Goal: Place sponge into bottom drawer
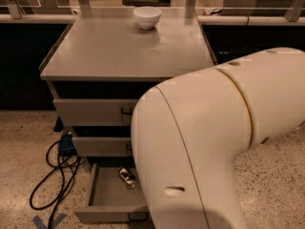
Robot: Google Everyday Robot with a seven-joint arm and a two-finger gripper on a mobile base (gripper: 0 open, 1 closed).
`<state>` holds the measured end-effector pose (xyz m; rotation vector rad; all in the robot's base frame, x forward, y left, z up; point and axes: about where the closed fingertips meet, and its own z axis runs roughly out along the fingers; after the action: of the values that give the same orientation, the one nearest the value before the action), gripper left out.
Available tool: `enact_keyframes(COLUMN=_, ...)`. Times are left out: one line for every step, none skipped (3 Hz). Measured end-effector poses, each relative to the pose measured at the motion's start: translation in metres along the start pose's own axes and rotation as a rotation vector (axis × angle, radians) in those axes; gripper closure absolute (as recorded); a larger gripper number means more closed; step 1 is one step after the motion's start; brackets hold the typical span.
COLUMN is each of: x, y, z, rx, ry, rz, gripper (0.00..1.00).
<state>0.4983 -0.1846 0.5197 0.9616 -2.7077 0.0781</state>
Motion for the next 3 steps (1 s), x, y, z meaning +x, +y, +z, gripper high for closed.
enact_keyframes(x=0.0, y=0.0, z=0.0, rx=0.0, ry=0.0, rz=0.0, gripper=0.37)
enact_keyframes(x=0.0, y=0.0, z=0.0, rx=0.0, ry=0.0, rz=0.0, gripper=0.13)
enact_keyframes(x=0.0001, y=0.0, z=0.0001, rx=0.0, ry=0.0, rz=0.0, gripper=0.0)
